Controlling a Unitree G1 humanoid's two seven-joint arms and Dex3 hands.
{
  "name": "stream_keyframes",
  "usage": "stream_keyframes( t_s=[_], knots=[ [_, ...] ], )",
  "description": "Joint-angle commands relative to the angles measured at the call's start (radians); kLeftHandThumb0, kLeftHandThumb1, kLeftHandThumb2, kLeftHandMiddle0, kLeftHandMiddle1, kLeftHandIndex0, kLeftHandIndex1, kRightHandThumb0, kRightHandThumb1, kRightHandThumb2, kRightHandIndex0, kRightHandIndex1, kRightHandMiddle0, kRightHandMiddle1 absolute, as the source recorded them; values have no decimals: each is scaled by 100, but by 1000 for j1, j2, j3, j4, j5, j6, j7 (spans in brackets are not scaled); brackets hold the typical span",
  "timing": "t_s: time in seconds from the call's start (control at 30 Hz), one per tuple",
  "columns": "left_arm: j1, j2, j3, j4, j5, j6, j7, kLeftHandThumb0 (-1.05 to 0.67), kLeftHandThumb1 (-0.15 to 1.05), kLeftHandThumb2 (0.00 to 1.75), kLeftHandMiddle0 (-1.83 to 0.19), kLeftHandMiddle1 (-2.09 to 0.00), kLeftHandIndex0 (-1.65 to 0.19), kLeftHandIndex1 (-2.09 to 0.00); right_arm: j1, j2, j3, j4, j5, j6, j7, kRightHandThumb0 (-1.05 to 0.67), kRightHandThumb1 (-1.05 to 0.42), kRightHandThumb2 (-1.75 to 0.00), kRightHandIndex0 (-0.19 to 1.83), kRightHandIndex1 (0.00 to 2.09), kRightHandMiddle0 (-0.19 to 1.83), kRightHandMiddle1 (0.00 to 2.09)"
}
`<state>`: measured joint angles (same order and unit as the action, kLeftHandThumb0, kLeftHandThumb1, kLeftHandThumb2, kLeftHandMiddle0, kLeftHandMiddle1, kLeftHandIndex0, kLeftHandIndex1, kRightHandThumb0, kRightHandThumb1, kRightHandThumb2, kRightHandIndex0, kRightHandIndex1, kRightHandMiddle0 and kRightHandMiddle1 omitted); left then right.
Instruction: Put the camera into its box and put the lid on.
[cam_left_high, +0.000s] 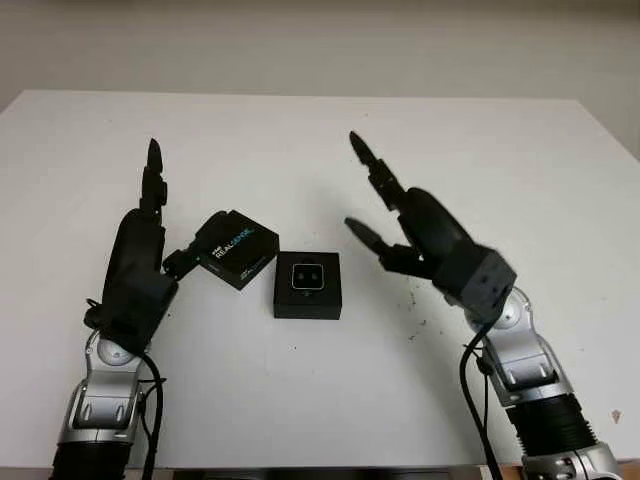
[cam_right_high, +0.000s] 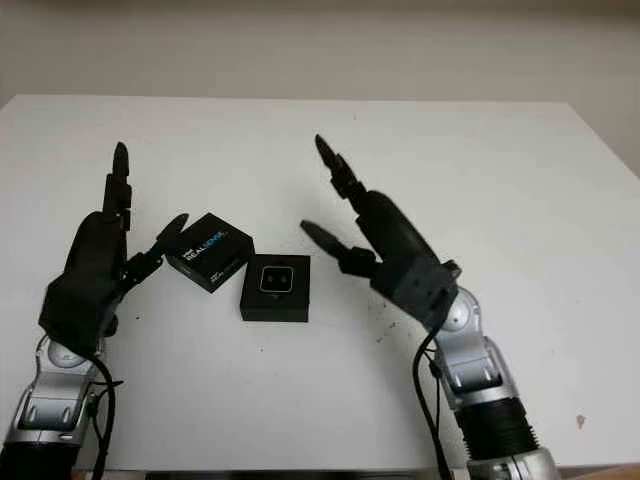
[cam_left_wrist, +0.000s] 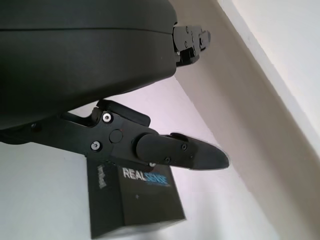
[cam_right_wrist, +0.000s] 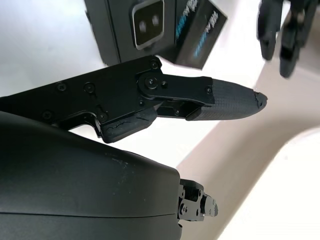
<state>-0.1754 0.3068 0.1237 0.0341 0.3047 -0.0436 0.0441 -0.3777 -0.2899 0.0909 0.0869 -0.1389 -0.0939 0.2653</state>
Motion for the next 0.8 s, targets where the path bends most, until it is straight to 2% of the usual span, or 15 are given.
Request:
stream_keyframes(
  t_s=[0.0,0.1,0.17,0.33,0.47,0.63,0.77],
  knots=[
    [4,28,-13,-33,67,19,39,-57,104,8,-18,-11,-6,-12,-30,-1,-18,-13,5,13,-11,-78,-105,-60,-14,6,-12,5],
    [-2,56,-33,-44,168,47,79,-58,102,6,-40,-13,-24,-18,-47,12,-35,1,10,53,-34,-78,-105,-62,-10,8,-9,7],
    [-9,90,-60,-61,237,94,57,-60,102,5,-47,-14,-29,-19,-58,21,-42,16,14,77,-46,-77,-105,-62,-8,9,-8,8],
    [-37,148,-108,-118,269,237,-129,-73,101,5,-22,-2,-15,-9,-70,41,-55,28,39,141,-56,-75,-105,-59,-8,8,-7,8],
    [-58,157,-138,-128,274,291,-196,-76,98,4,-12,-1,-6,-4,-67,47,-53,27,41,158,-59,-76,-105,-57,-7,8,-5,8],
    [-95,183,-182,-110,271,304,-274,-82,100,6,-3,-1,2,-1,-58,52,-52,31,45,163,-61,-77,-105,-55,-7,8,-5,8],
    [-119,191,-186,-98,232,300,-326,-86,100,6,1,-2,6,-1,-48,63,-50,31,47,154,-69,-78,-105,-55,-7,7,-5,8]
  ],
)
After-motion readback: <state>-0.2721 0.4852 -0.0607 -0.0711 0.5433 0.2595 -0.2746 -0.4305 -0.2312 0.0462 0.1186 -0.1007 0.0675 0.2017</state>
